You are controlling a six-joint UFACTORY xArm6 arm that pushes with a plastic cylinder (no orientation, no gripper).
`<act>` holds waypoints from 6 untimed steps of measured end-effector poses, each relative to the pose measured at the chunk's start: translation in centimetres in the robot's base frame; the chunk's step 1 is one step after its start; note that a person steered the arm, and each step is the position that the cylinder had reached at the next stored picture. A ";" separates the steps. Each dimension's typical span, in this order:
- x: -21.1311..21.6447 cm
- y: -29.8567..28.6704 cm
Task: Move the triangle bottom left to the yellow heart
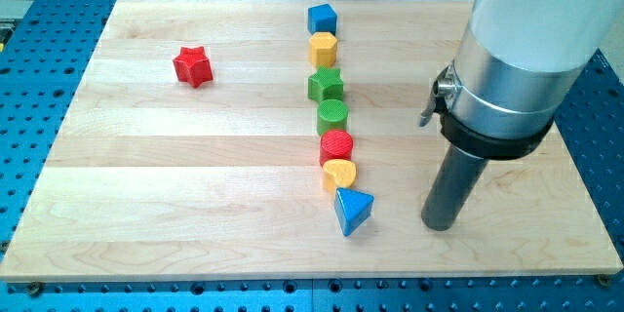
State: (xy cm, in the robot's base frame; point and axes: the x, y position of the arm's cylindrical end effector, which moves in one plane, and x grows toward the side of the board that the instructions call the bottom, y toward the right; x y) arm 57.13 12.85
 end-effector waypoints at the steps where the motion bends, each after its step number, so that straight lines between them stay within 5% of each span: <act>1: 0.0 -0.9; 6: 1.6 -8.4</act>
